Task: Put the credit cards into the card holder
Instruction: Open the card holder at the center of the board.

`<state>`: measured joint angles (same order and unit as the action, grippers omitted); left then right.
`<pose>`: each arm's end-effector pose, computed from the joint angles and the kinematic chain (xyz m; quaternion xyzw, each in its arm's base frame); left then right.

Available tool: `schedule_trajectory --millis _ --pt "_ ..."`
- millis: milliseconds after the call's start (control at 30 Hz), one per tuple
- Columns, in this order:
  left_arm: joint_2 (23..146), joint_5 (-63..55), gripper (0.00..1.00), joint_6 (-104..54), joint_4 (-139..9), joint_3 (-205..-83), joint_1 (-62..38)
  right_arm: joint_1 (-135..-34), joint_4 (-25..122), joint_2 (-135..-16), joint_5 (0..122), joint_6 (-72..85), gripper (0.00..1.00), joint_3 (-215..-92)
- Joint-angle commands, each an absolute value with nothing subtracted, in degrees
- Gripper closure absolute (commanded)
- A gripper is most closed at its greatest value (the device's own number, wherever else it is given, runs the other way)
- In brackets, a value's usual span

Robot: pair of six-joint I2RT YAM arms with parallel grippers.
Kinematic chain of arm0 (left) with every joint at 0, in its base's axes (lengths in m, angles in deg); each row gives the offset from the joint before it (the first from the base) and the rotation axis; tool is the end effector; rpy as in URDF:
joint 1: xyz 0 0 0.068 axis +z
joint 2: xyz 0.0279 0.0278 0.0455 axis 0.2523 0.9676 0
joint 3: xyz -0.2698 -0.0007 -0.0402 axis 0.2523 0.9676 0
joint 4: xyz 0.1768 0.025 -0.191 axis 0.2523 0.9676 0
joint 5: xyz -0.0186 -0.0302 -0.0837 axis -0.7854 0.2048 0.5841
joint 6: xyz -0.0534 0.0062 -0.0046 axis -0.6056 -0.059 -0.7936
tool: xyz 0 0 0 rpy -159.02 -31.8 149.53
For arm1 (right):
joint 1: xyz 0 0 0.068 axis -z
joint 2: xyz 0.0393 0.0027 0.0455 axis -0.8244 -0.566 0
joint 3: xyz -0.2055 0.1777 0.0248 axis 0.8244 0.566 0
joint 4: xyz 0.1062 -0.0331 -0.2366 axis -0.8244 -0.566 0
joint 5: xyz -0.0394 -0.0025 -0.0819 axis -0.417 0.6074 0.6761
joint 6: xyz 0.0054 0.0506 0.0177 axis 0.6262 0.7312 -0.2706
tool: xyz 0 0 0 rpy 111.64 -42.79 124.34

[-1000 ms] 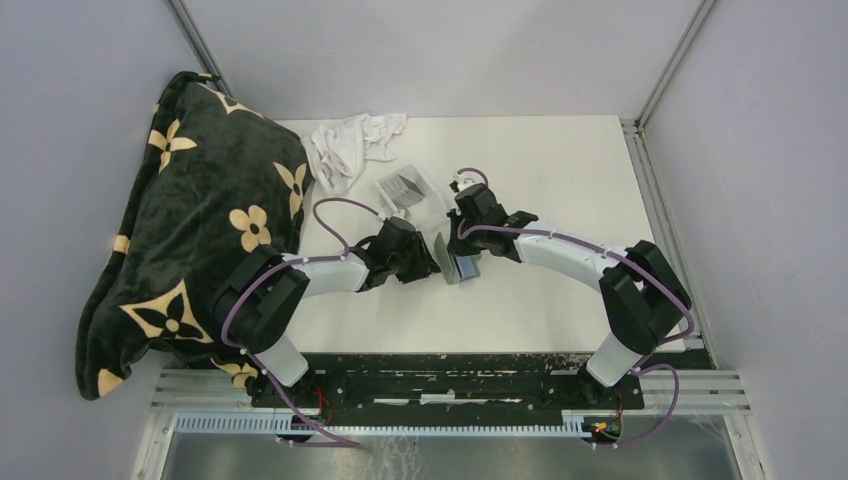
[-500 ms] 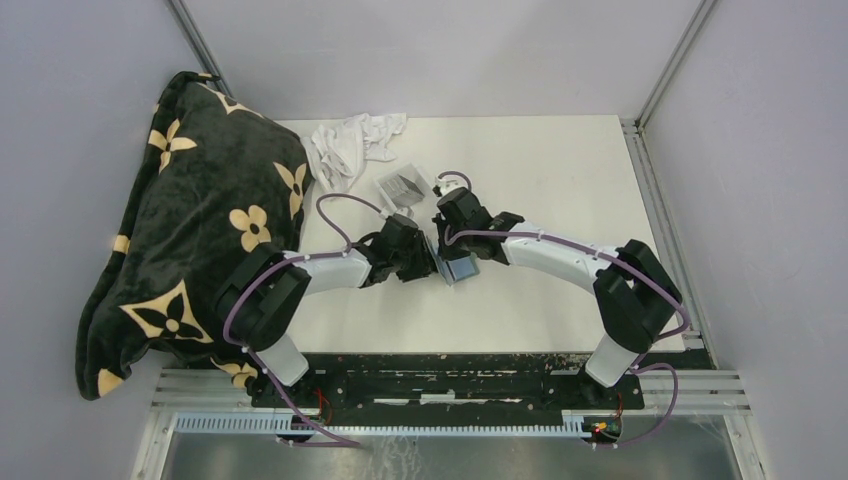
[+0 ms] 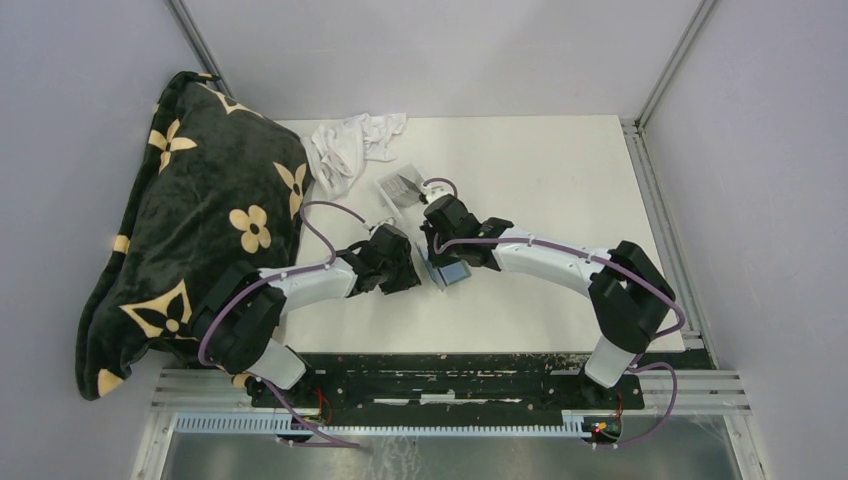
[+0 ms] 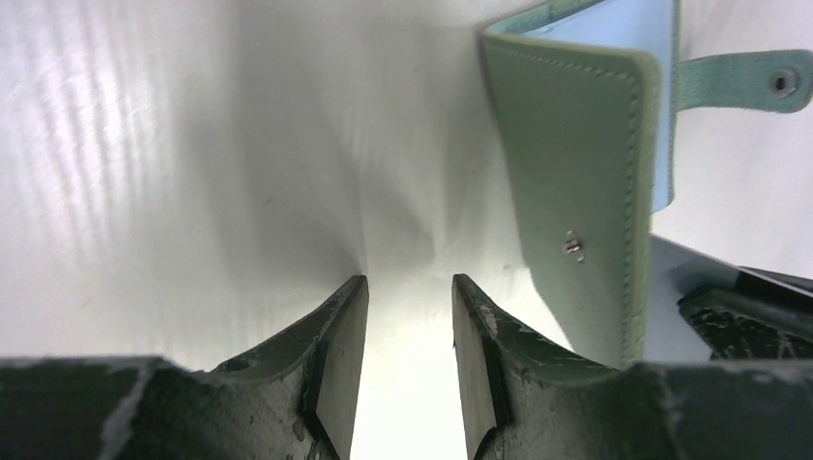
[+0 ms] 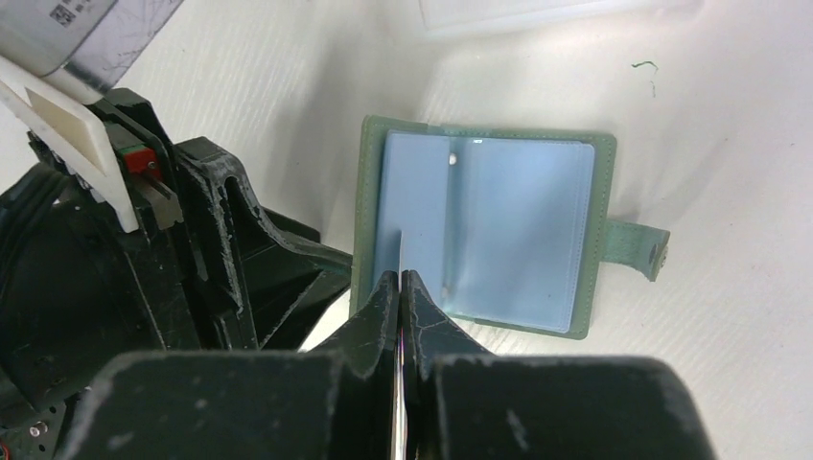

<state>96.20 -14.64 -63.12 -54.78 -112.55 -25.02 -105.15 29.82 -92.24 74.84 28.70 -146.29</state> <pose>0.2194 -0.1796 0.1509 -0.0876 0.9484 -0.1981 0.2314 0.2428 0.2794 0.2248 -0.1481 0.9226 0.1828 0.3057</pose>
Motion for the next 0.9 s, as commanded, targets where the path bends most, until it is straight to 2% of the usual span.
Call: schedule_trajectory --millis 0,567,867 --pt "93.7 -18.8 0.53 -62.6 -43.5 -110.0 -25.0 -107.0 30.7 -93.1 77.5 27.3 0.99 -149.0" --pt "79.4 -25.7 0.52 -64.7 -30.9 -118.3 -25.0 -112.4 30.7 -98.7 81.8 26.0 0.99 -151.9" --pt "73.5 -30.3 0.49 -66.4 -34.4 -119.1 -25.0 -113.4 31.0 -99.5 82.8 26.4 0.99 -151.7"
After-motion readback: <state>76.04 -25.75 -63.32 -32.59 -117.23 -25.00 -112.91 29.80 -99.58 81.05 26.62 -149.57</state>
